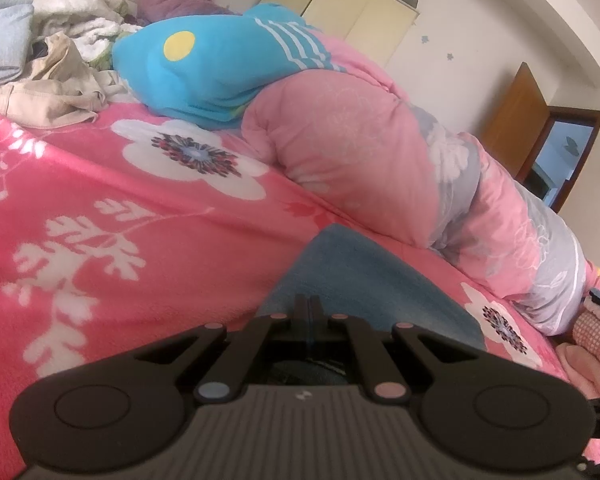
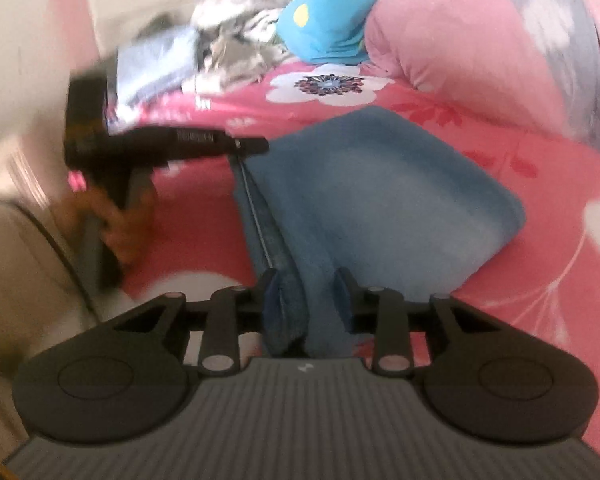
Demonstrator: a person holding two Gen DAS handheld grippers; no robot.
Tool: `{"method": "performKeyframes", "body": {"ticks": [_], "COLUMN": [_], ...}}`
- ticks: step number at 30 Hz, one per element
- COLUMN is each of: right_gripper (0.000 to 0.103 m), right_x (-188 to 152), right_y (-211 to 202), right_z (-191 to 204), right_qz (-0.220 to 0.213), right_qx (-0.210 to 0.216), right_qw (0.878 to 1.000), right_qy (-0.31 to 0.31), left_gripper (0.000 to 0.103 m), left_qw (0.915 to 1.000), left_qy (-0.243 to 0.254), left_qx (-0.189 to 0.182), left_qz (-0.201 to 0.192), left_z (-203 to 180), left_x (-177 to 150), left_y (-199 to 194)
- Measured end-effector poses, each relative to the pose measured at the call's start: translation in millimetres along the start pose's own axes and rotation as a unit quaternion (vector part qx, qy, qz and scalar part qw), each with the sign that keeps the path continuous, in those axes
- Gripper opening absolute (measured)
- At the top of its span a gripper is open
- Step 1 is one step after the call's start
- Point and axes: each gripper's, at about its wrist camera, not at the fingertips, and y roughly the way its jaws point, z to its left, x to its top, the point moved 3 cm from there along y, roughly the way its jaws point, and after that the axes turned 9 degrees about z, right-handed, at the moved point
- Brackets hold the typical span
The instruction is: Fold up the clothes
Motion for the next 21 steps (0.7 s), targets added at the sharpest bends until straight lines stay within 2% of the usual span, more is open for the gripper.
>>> {"method": "performKeyframes", "body": {"ticks": [2, 3, 7, 16, 18, 21], "right_gripper": [0.029, 0.029, 0.023, 0.022, 0.022, 0.008], "right_x": [-3, -3, -5, -8, -9, -11], "right_y": [6, 5, 2, -8, -5, -1], "right_z": [7, 7, 1, -14, -15, -14], "right_qz": [0.004, 0.003, -0.003, -0.020, -0.020, -0.020], "right_qx": [-0.028, -0.029, -0.014, 0.026, 0.022, 0.018], "right_qw": [0.999, 0.999, 1.000, 0.997, 0.997, 0.997], "right_qy": [-0.031, -0.030, -0.008, 0.067, 0.067, 0.068], "left_gripper": [0.003, 0.003, 0.003, 0.003, 0.003, 0.003], "left_qw": [1.0000, 1.0000, 1.0000, 1.0000, 1.0000, 1.0000], "left_qy": [0.000, 0.000, 0.001, -0.001, -0.001, 0.000], "left_qx": [0.000, 0.000, 0.001, 0.000, 0.000, 0.001], "left_qz": [0.000, 0.000, 0.000, -0.001, -0.001, -0.001], "left_z": [0, 0, 0, 0, 0, 0], "left_x": [0, 0, 0, 1, 0, 0], "left_y": [0, 0, 0, 0, 0, 0]}}
